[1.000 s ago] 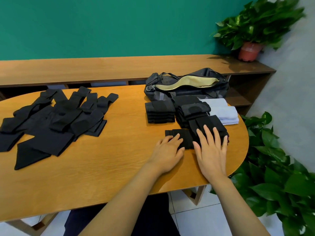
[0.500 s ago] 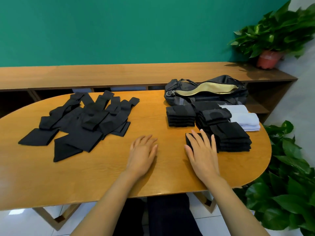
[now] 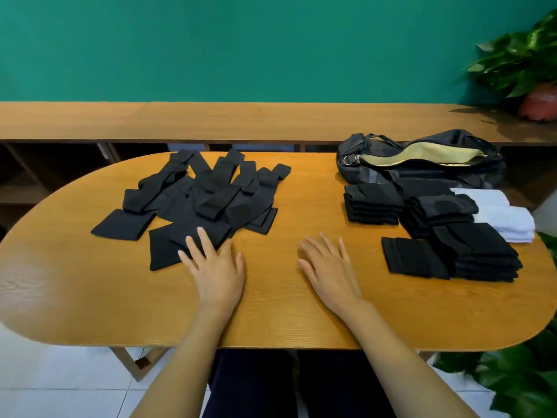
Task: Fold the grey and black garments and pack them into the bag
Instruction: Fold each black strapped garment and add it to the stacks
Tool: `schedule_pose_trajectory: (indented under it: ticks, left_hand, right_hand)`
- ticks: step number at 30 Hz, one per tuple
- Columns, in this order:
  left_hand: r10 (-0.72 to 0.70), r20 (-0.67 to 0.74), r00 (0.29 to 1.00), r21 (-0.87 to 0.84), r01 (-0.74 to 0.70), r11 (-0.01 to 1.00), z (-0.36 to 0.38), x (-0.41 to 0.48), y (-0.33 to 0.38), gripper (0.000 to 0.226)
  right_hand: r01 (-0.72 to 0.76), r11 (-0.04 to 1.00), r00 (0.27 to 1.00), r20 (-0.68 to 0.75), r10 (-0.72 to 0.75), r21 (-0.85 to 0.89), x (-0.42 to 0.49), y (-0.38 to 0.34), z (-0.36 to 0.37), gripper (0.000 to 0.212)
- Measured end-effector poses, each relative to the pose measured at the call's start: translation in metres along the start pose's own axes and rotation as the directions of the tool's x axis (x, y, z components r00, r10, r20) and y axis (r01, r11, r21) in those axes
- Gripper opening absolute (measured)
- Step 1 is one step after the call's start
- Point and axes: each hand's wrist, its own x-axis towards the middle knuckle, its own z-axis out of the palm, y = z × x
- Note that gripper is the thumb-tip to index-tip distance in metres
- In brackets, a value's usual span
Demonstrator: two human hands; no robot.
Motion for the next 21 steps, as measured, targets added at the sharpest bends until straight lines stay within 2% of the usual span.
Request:
schedule_pose_trajectory:
  ticks: [3, 7, 10, 12, 14, 15, 17, 19, 21]
  left_hand:
    - [-0.037, 0.012, 0.999, 0.013, 0.037, 0.999, 0.000, 0.000, -0.002, 0.051]
    - [0.044, -0.098, 0.994, -0.026, -0.047, 0.999, -0.001, -0.002, -0.002, 0.050]
    - [0.267, -0.167, 0.949, -0.104, -0.286, 0.953, -0.006, -0.007, -0.004, 0.048]
    - [0.452, -0.108, 0.886, -0.238, -0.464, 0.853, -0.016, -0.015, 0.000, 0.050]
    - [0.550, -0.051, 0.834, -0.370, -0.527, 0.765, -0.021, -0.020, 0.002, 0.050]
    - [0.558, -0.062, 0.828, -0.393, -0.534, 0.749, -0.021, -0.020, 0.002, 0.050]
    - [0.486, -0.170, 0.857, -0.384, -0.512, 0.768, -0.018, -0.017, 0.001, 0.046]
    - [0.344, -0.229, 0.911, -0.334, -0.405, 0.851, -0.013, -0.012, -0.002, 0.040]
    - [0.222, -0.199, 0.955, -0.313, -0.277, 0.908, -0.009, -0.008, -0.003, 0.040]
  right_hand:
    - [0.037, 0.999, 0.999, 0.023, -0.037, 0.019, 0.007, -0.010, 0.005, 0.049]
    - [0.009, 0.999, 1.000, 0.013, -0.010, 0.053, 0.007, -0.007, 0.010, 0.050]
    - [-0.016, 0.996, 1.000, -0.018, 0.018, 0.093, 0.005, -0.003, 0.011, 0.048]
    - [-0.023, 0.993, 0.999, -0.038, 0.028, 0.113, 0.004, -0.004, 0.012, 0.047]
    - [-0.033, 0.992, 0.998, -0.054, 0.040, 0.123, 0.003, -0.005, 0.011, 0.047]
    - [-0.032, 0.992, 0.997, -0.064, 0.040, 0.125, 0.003, -0.004, 0.011, 0.047]
    - [0.020, 0.993, 0.998, -0.056, -0.013, 0.116, 0.002, -0.005, 0.009, 0.050]
    - [0.156, 0.983, 0.987, 0.032, -0.160, 0.100, 0.001, -0.008, 0.006, 0.053]
    - [0.279, 0.956, 0.948, 0.133, -0.289, 0.087, 0.002, -0.011, 0.005, 0.055]
